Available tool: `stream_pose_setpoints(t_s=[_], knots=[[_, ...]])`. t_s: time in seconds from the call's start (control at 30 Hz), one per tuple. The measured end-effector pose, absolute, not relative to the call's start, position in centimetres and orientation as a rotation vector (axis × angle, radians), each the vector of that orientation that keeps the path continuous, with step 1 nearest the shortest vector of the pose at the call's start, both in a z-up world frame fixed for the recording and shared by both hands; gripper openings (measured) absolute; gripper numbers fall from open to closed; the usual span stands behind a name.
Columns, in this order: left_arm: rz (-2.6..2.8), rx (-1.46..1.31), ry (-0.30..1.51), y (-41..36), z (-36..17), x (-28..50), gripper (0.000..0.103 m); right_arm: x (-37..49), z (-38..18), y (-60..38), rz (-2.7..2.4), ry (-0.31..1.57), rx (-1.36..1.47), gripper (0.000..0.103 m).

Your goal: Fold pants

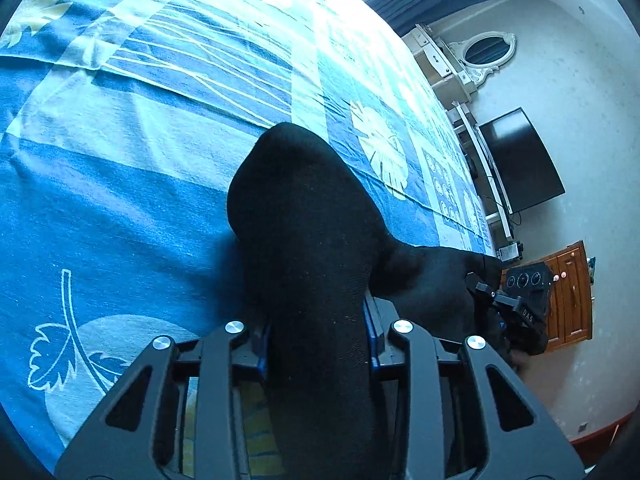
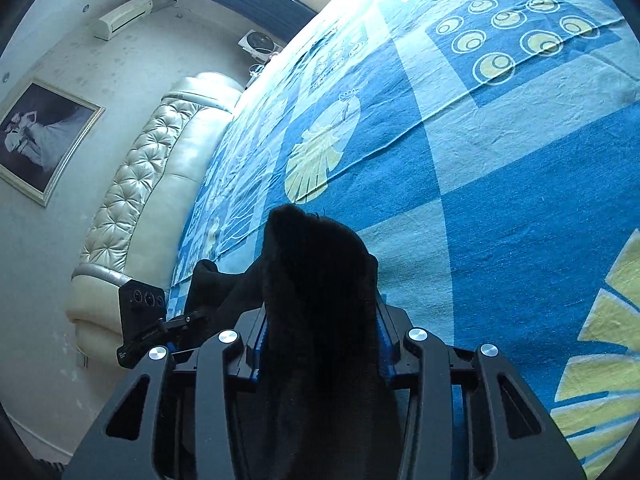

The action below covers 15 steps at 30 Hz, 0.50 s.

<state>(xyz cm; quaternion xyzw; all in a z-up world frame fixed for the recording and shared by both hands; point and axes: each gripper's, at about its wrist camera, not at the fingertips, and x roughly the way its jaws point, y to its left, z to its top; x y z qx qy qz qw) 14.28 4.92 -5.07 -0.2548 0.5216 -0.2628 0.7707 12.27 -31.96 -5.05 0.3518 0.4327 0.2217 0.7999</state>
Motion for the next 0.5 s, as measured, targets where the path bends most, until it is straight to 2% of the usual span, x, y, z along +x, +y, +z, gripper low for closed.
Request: stream_pose_setpoints(t_s=[0.13,0.27,0.5], knots=[[-0.519,-0.403,1.044,4.5,-2.1,15.2,0.028,14.0,-3.6,-31.0,0.511,0.882,0.746,0.037],[-0.470,-0.366,1.033,5.6,-0.7,18.2,0.028,17.5,-3.4,-29.6,0.531,0.858,0.767,0.037],[-0.384,-0.318,1.044,8.5,-0.7,24.3,0.029,23.5,-4.2,-26.6,0.549,0.857,0.788,0.037]])
